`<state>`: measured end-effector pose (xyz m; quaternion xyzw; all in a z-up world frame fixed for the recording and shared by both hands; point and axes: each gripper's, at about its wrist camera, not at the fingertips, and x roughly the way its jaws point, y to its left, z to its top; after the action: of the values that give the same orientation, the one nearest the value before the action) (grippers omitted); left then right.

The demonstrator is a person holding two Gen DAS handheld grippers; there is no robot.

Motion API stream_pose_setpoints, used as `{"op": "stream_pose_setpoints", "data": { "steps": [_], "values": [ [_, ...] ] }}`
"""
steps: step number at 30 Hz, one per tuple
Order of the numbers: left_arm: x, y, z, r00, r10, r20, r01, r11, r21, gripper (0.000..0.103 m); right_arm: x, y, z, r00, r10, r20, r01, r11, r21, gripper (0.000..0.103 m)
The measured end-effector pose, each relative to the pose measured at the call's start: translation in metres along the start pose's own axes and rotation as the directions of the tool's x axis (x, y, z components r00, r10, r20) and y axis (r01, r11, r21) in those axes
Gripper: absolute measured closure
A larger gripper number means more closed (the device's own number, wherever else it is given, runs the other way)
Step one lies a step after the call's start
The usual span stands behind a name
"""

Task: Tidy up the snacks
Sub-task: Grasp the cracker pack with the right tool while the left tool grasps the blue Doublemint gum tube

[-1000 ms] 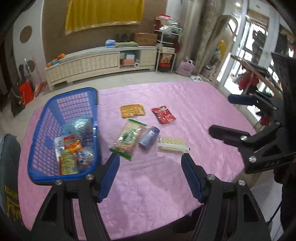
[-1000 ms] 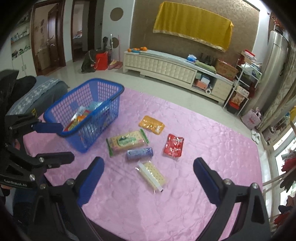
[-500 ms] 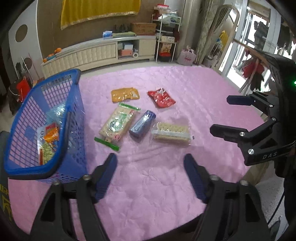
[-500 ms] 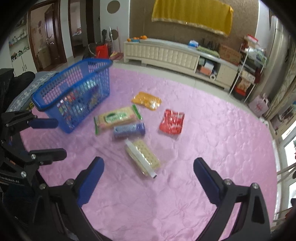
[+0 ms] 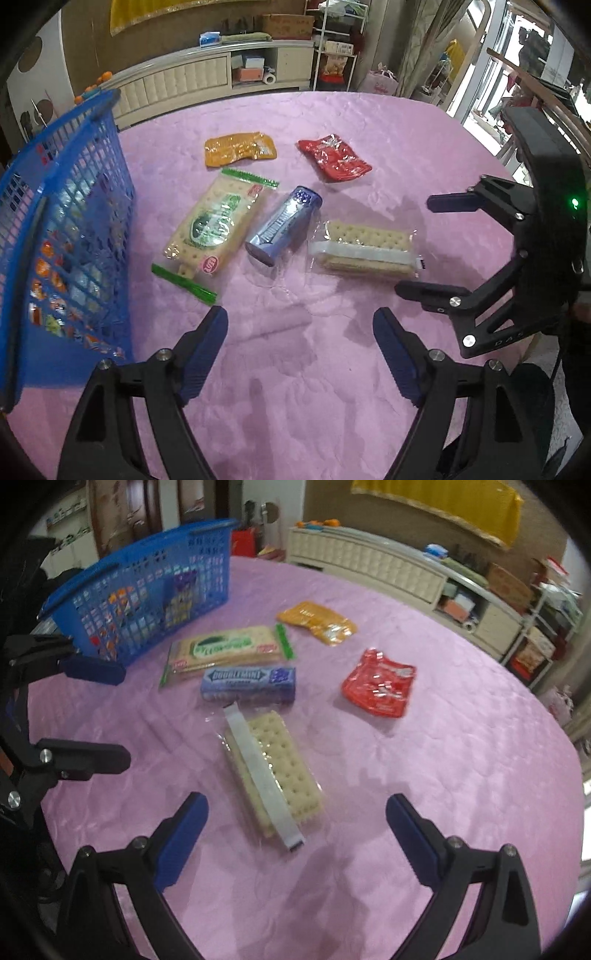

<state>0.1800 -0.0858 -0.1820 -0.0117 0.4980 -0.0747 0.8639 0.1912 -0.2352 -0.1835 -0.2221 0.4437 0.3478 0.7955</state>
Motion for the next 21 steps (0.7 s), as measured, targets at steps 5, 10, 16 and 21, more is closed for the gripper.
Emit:
{"op": "stream_pose_setpoints", "data": {
  "steps": [5, 10, 16, 21],
  "values": [
    [0.013, 0.004, -0.004, 1.000, 0.003, -0.028, -0.002, 1.000, 0.021, 0.024, 0.017, -0.005, 0.006, 0.999, 0.051, 0.004, -0.051, 0.998, -0.028, 0.004],
    [0.019, 0.009, -0.005, 0.999, -0.003, -0.034, 0.003, 1.000, 0.003, 0.024, 0.028, 0.002, 0.012, 0.997, 0.076, -0.011, -0.076, 0.993, -0.093, 0.025],
    [0.020, 0.009, -0.005, 1.000, 0.000, -0.029, 0.000, 1.000, 0.008, 0.024, 0.024, 0.010, 0.011, 0.995, 0.099, 0.002, -0.098, 0.990, -0.097, 0.051],
    [0.013, 0.009, 0.000, 1.000, -0.007, 0.000, 0.007, 1.000, 0.000, 0.024, 0.012, 0.005, 0.004, 1.000, 0.015, 0.015, -0.016, 1.000, 0.022, 0.054]
  ]
}}
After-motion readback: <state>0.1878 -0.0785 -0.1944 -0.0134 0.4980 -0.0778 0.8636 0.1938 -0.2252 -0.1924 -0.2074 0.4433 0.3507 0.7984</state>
